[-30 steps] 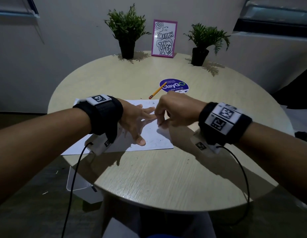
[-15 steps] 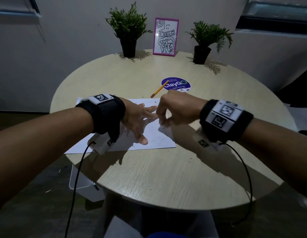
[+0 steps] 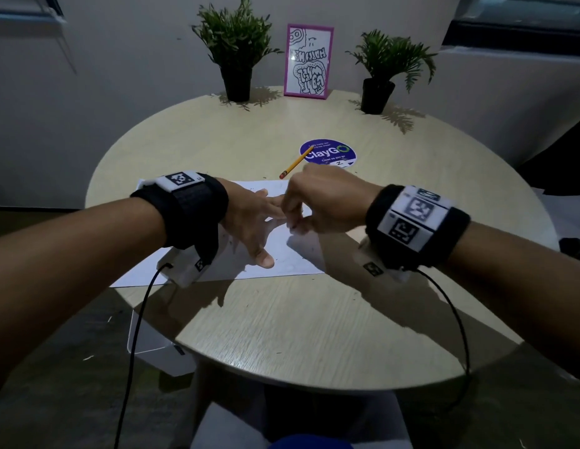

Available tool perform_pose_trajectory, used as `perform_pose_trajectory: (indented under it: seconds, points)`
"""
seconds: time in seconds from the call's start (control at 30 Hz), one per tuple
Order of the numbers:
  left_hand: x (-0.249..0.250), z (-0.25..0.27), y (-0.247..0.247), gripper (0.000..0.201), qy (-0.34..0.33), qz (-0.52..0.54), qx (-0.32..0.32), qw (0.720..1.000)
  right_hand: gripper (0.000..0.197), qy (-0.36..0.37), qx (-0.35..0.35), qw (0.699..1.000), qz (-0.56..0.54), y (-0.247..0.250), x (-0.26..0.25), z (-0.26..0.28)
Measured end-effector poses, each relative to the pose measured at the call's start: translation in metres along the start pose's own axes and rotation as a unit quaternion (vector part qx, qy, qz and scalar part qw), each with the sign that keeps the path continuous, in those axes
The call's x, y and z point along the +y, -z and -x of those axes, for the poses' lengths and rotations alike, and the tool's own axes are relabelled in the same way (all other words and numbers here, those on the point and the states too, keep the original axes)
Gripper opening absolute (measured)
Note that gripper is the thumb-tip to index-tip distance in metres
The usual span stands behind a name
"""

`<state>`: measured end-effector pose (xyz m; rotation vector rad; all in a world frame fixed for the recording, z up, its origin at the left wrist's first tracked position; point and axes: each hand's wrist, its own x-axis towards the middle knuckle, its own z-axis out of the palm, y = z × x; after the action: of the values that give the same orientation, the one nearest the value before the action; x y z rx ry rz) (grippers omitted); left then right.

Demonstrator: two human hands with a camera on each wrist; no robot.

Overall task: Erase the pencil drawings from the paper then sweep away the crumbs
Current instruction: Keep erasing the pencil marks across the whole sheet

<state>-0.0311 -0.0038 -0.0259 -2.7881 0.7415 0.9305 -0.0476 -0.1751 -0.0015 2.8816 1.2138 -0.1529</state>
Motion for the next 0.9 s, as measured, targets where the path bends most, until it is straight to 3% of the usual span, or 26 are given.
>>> perform_pose_trajectory:
  seconds: [0.07,0.13,0.27,0.37,0.53,0.63,0.7,0.77,0.83,0.9]
  points:
    - [0.001,0.005,0.001,0.088,0.004,0.014,0.005,1.0,0.004,0.002,0.015,1.0,0.011,-0.004,0.001,-0.014]
    - [0.003,0.008,0.003,0.084,0.012,0.011,0.005,1.0,0.007,0.0,0.002,1.0,0.008,-0.011,0.001,-0.01]
    - [-0.002,-0.003,0.0,0.109,0.003,-0.007,-0.005,1.0,0.013,0.042,-0.032,0.999,0.008,-0.014,-0.005,0.03]
    - [-0.003,-0.002,0.0,0.112,0.004,-0.003,-0.006,1.0,0.006,0.05,-0.096,0.994,0.029,-0.005,-0.009,0.035]
    - [0.006,0.011,0.004,0.09,0.016,0.014,0.001,1.0,0.01,0.004,-0.01,1.0,0.017,0.0,-0.003,-0.009]
    - [0.003,0.008,0.004,0.087,0.013,0.017,0.008,1.0,0.007,0.006,-0.014,1.0,0.023,-0.008,-0.003,-0.007]
    - [-0.002,0.002,0.001,0.102,0.006,0.005,-0.002,1.0,0.023,0.014,-0.02,1.0,0.007,-0.01,-0.005,0.013]
    - [-0.005,-0.004,0.0,0.121,0.0,-0.003,-0.013,1.0,0.018,0.033,-0.067,0.997,0.0,-0.008,-0.01,0.034]
    - [-0.005,-0.006,-0.001,0.122,0.002,-0.006,-0.015,1.0,0.007,0.039,-0.114,0.993,0.021,-0.004,-0.012,0.044]
    - [-0.005,-0.004,-0.001,0.114,0.008,-0.001,-0.012,1.0,0.01,0.031,-0.089,0.995,0.026,0.002,-0.011,0.034]
